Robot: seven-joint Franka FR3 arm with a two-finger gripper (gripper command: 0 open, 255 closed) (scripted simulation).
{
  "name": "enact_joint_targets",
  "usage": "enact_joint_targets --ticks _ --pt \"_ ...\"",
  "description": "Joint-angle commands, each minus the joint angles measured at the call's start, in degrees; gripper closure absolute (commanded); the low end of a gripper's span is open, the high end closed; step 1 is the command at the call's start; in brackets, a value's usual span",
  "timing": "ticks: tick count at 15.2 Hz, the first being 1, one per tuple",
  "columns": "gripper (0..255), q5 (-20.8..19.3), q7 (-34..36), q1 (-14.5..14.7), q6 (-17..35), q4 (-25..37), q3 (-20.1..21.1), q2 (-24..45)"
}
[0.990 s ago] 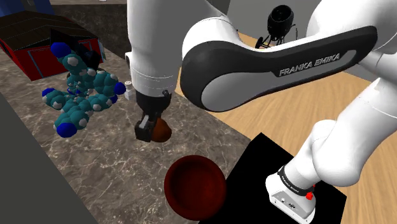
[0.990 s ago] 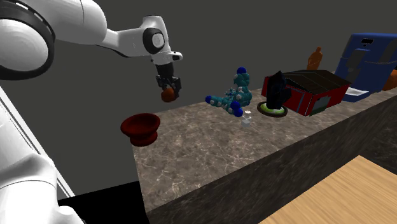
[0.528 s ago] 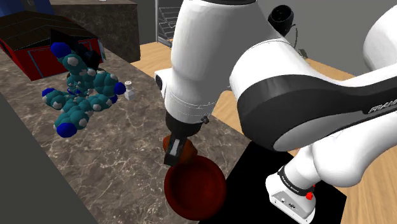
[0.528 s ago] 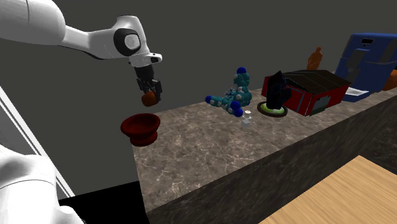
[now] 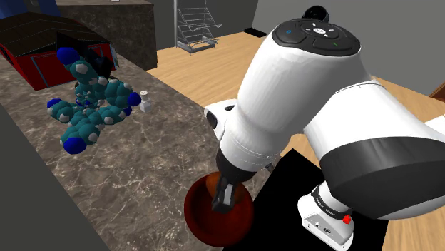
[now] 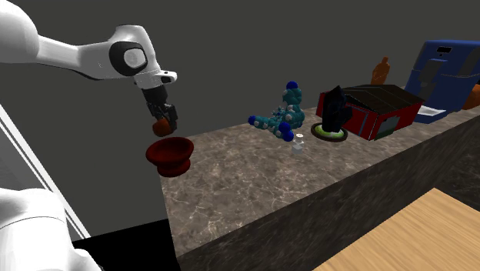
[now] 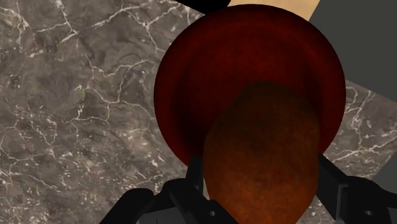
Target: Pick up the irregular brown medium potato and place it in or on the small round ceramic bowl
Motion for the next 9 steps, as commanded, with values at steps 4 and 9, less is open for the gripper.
enact_joint_targets --ticks 4,9 --pt "255 -0.23 0.83 -0.05 3.88 -2.84 0.94 1.12" --pt "255 -0.71 1.69 -0.26 7.93 -5.55 1.88 2.60"
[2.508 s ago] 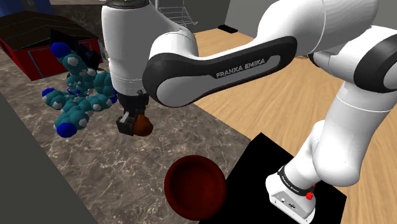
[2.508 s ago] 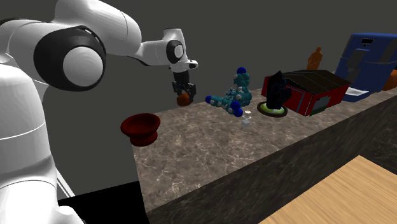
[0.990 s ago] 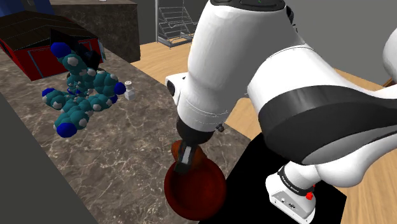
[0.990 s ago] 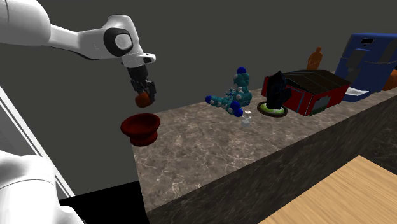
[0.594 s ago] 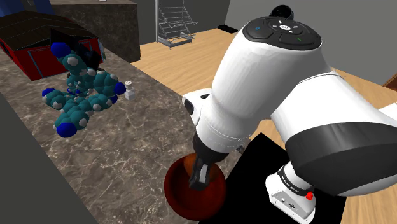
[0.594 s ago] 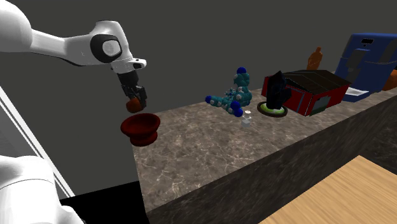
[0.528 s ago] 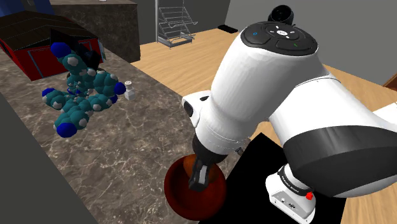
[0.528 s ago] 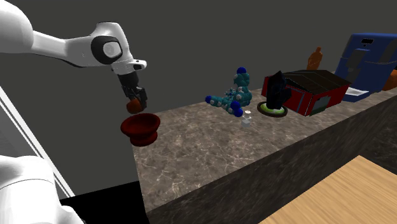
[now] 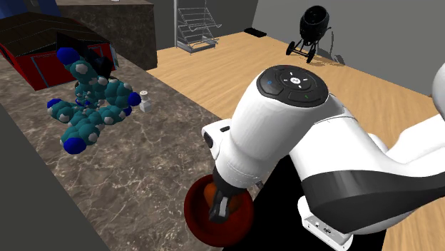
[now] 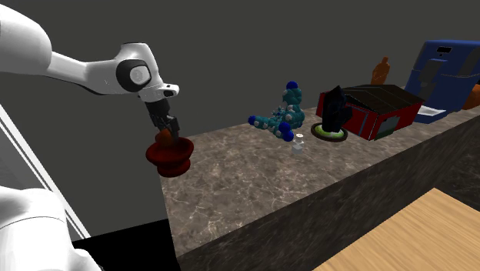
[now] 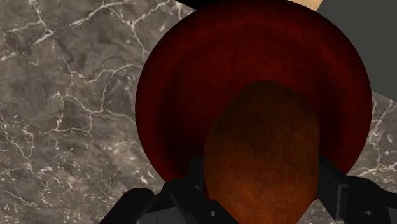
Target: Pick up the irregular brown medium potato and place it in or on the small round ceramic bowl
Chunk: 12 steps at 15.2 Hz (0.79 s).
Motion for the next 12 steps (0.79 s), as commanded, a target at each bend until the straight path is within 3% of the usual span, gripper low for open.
enact_joint_targets --ticks 1,9,10,12 --pt "255 -0.29 0.47 -0.13 1.80 -1.07 0.47 0.77" --pt "255 -0.34 0.54 -0.15 2.05 -1.23 0.54 0.88" --pt "0 -0.34 0.54 -0.15 2.05 -1.23 0.54 0.88" --pt "0 -0.34 0.54 -0.15 2.05 -1.23 0.54 0.88"
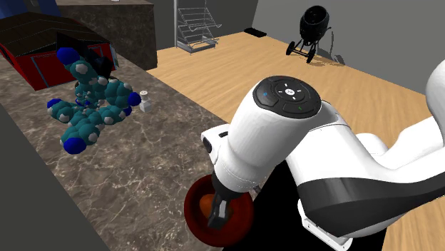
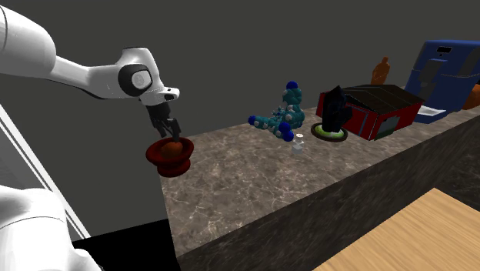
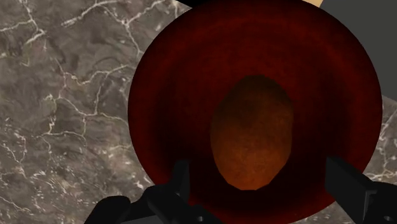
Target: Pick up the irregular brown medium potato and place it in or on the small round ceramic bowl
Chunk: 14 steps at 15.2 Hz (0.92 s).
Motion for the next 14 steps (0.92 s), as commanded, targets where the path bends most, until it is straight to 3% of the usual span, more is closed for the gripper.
enact_joint_targets --ticks 1,3,7,14 --pt "0 0.00 0.00 0.00 0.00 0.00 0.00 0.00" --pt "0 0.00 0.00 0.00 0.00 0.00 0.00 0.00" --pt "0 1.24 -1.12 0.77 -7.74 4.81 -1.46 -3.25" --pt "0 1.23 -1.12 0.77 -7.74 4.81 -1.47 -3.25"
